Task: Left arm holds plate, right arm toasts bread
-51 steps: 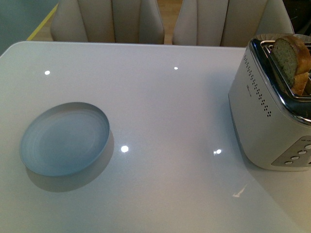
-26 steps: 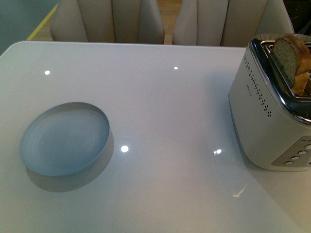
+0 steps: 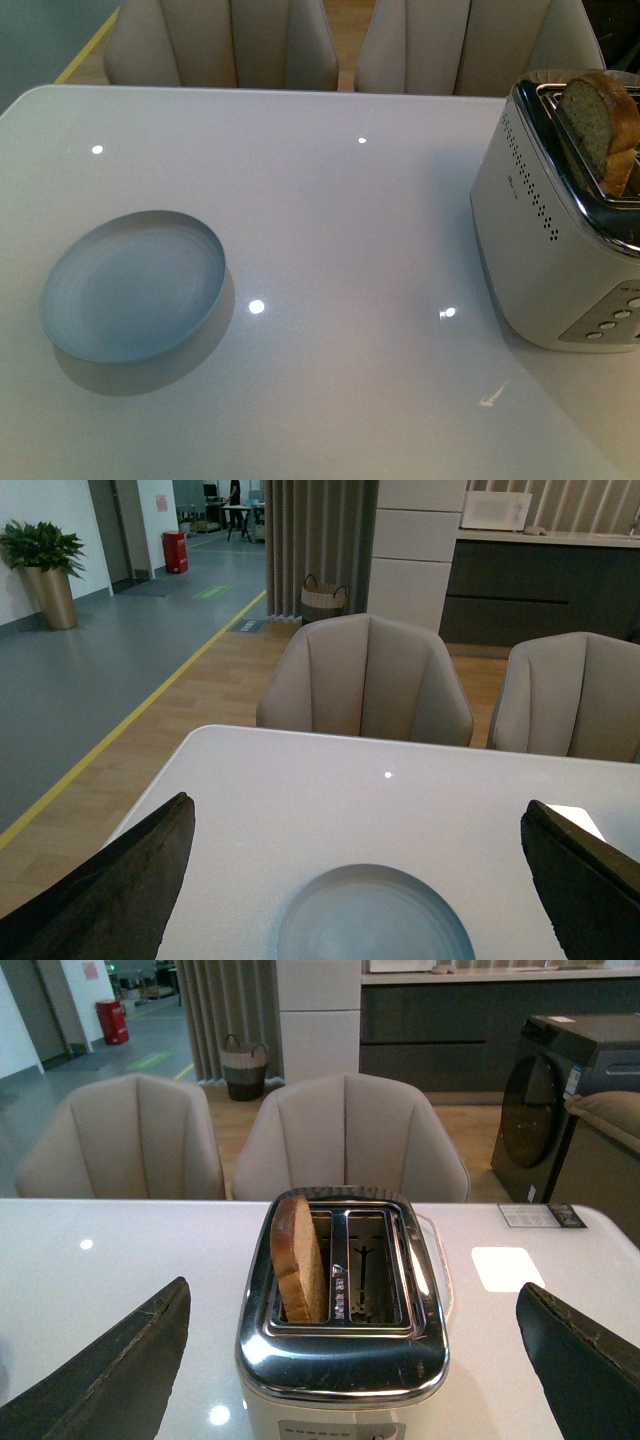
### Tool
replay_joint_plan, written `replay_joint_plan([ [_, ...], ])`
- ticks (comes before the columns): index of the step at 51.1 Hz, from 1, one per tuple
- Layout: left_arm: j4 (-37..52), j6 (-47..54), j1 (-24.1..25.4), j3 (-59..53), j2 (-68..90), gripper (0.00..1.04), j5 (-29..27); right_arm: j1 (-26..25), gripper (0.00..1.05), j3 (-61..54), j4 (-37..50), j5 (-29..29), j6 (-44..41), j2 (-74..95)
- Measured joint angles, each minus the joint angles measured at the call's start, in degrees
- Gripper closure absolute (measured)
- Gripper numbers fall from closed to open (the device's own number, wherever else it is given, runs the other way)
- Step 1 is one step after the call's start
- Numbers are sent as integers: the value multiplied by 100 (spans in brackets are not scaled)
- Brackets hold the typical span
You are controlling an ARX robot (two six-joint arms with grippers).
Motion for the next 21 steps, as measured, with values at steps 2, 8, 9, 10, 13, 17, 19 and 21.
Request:
replay_joint_plan([
  [2,-2,0,0,0,0,7,0,0,9,0,0,0,2,0],
  [8,0,0,0,0,0,7,0,0,9,0,0,0,0,0],
  [9,0,0,0,0,0,7,0,0,9,0,0,2,2,0],
  [10,-2,0,0,0,0,7,0,0,9,0,0,2,2,0],
  [13,-2,0,0,0,0,7,0,0,9,0,0,2,2,0],
  [17,-2,0,0,0,0,7,0,0,9,0,0,0,0,0],
  [19,-2,0,0,0,0,7,0,0,9,0,0,0,2,0],
  [21,-2,0,0,0,0,7,0,0,9,0,0,0,2,0],
])
